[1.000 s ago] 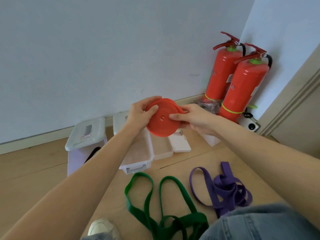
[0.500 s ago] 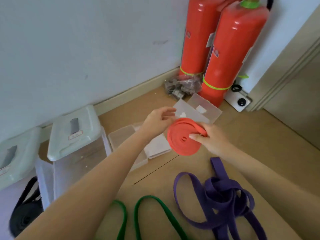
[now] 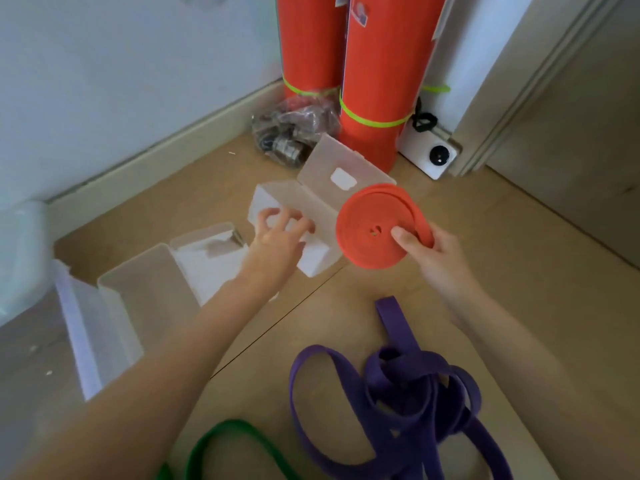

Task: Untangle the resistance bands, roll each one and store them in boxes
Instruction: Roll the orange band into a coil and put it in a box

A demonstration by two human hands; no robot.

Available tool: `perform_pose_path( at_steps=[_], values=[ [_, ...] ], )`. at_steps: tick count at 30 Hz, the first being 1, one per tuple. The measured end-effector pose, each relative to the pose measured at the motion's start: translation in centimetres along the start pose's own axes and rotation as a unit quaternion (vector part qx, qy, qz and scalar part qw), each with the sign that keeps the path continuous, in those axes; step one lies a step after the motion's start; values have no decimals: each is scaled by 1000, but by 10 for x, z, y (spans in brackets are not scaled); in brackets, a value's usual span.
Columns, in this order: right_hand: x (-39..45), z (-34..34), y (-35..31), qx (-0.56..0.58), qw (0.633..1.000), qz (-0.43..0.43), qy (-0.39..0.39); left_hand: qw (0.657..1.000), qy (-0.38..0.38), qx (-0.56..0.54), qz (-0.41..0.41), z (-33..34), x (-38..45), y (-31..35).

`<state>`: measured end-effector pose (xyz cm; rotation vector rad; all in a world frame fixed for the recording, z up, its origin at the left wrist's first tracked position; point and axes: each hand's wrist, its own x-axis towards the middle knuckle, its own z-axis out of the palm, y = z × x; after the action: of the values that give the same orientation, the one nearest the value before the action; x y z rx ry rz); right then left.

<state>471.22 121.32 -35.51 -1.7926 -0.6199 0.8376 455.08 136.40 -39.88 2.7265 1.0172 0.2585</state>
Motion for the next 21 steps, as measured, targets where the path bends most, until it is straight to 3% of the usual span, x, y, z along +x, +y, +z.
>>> perform_pose_path(
  at_steps=[2, 4, 6, 9, 13, 16, 21],
  values=[
    [8, 15, -7, -4, 999, -34, 20, 999, -30, -14, -12, 0, -26, -9],
    [20, 24, -13, -96, 991, -90, 27, 994, -93, -30, -45, 5, -41, -15],
    [28, 28, -19, -174, 976, -129, 11, 993, -92, -52, -60, 9, -44, -16],
    [24, 29, -22, -131, 977, -154, -66, 991, -65, -89, -69, 8, -43, -15],
    [-6, 30, -3, -297, 896, -270, -192, 967, -41, -227, -103, 2, -47, -23],
    [-21, 34, 13, -328, 887, -280, -164, 956, -42, -274, -91, -1, -48, -30],
    [-26, 48, 13, -367, 866, -311, -134, 968, -75, -229, -72, 0, -47, -33]
  ],
)
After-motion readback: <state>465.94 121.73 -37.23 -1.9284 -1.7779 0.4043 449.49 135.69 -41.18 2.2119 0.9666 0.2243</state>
